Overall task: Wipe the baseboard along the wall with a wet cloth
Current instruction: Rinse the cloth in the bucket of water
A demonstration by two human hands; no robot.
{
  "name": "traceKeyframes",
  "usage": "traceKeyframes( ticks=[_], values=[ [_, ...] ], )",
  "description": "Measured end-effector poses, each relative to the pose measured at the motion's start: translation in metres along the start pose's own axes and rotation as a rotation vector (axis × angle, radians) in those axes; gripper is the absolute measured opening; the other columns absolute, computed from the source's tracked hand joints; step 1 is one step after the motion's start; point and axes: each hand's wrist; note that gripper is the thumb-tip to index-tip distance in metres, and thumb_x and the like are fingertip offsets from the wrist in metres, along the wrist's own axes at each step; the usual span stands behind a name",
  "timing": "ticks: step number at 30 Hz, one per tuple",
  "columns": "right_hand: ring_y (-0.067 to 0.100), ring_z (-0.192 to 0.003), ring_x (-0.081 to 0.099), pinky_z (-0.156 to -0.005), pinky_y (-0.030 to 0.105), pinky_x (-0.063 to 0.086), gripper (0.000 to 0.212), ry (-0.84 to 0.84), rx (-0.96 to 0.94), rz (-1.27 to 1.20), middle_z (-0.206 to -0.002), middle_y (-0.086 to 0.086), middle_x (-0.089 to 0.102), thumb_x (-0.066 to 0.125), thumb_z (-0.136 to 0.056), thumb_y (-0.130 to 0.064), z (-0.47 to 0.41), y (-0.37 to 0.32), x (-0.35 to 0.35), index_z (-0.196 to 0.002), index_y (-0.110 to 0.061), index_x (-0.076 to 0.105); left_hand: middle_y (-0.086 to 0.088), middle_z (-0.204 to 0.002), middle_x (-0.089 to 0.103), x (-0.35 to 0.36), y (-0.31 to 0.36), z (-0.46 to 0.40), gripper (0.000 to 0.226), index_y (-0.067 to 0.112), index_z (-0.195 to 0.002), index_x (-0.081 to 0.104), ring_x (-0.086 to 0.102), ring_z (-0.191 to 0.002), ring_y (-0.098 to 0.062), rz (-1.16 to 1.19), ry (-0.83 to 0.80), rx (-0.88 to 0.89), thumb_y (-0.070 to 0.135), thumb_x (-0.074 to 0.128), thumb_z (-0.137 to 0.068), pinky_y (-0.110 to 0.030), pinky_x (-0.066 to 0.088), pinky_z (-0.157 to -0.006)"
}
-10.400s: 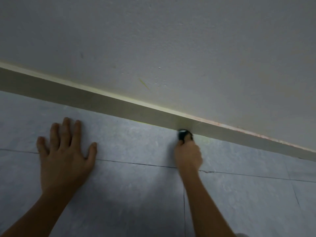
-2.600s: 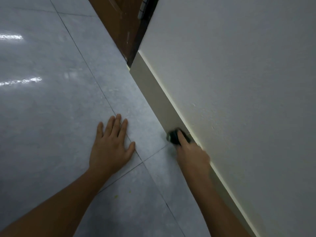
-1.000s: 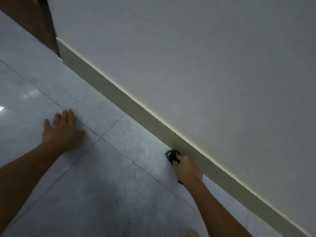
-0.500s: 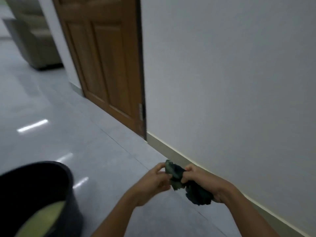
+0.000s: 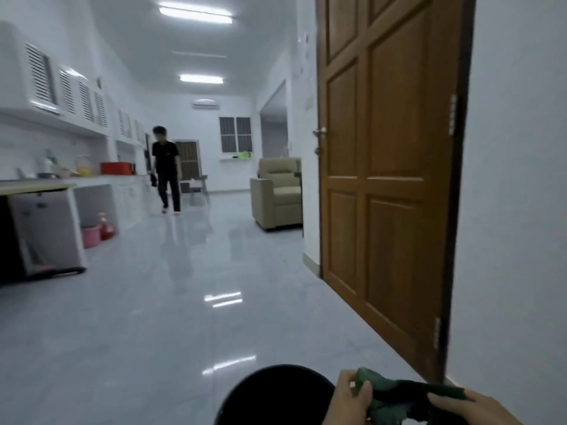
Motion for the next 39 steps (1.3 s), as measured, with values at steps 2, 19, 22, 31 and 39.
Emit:
traceKeyframes(
  ticks=[2,19,22,31,39],
  values=[
    [0.032,-0.117,0.051,-0.101,0.033,0.038,0.085,-0.021,-0.033,-0.034,-0.134,0.021,0.052,0.081,-0.057,-0.006,-0.003,-0.003,0.02,-0.133,0.009,0.047,0.013,-0.099,0.055,-0.022,-0.003,0.007,0.006,0.025,-0.095,0.045,0.046,-0.075,0.015,-0.109,0.029,0.074,0.022,0.05,-0.096,0.004,0.033,-0.063],
    [0.032,-0.092,0.061,-0.079,0.041,0.052,0.029,0.18,-0.185,0.255,-0.101,0.013,0.064,0.046,-0.096,-0.039,-0.028,0.007,0.128,-0.101,-0.011,0.053,-0.014,-0.093,0.067,-0.052,-0.029,-0.022,0.038,0.008,-0.091,0.06,0.065,-0.083,-0.027,0.181,0.577,-0.175,0.045,0.063,-0.084,-0.041,0.055,-0.082],
    [0.032,-0.098,0.06,-0.082,0.042,0.051,0.033,0.215,-0.154,0.286,-0.108,0.011,0.064,0.045,-0.097,-0.04,-0.045,0.031,0.134,-0.114,-0.012,0.052,-0.008,-0.086,0.06,-0.049,-0.044,-0.044,0.031,0.009,-0.089,0.054,0.057,-0.075,-0.019,0.107,0.638,-0.153,0.039,0.055,-0.091,-0.032,0.048,-0.067],
    [0.025,-0.087,0.059,-0.076,0.038,0.052,0.028,0.189,0.058,0.259,-0.102,0.011,0.063,0.042,-0.099,-0.036,-0.104,0.118,0.142,-0.109,-0.011,0.05,-0.007,-0.079,0.058,-0.037,-0.126,-0.102,0.031,0.005,-0.089,0.05,0.054,-0.068,-0.017,-0.106,0.603,-0.198,0.036,0.054,-0.092,-0.032,0.046,-0.062],
    [0.011,-0.091,0.06,-0.079,0.029,0.052,0.022,-0.088,0.304,-0.159,-0.096,-0.01,0.06,0.035,-0.101,-0.038,-0.136,0.175,0.161,-0.096,-0.031,0.055,-0.002,-0.082,0.056,-0.011,-0.192,-0.139,0.032,0.018,-0.082,0.05,0.055,-0.076,-0.013,0.126,0.353,-0.403,0.04,0.034,-0.098,-0.014,0.049,-0.063]
  ],
)
Point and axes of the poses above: each hand's wrist, its own z-axis away from the middle knuckle, its own x-axis out of the palm, y = z × x
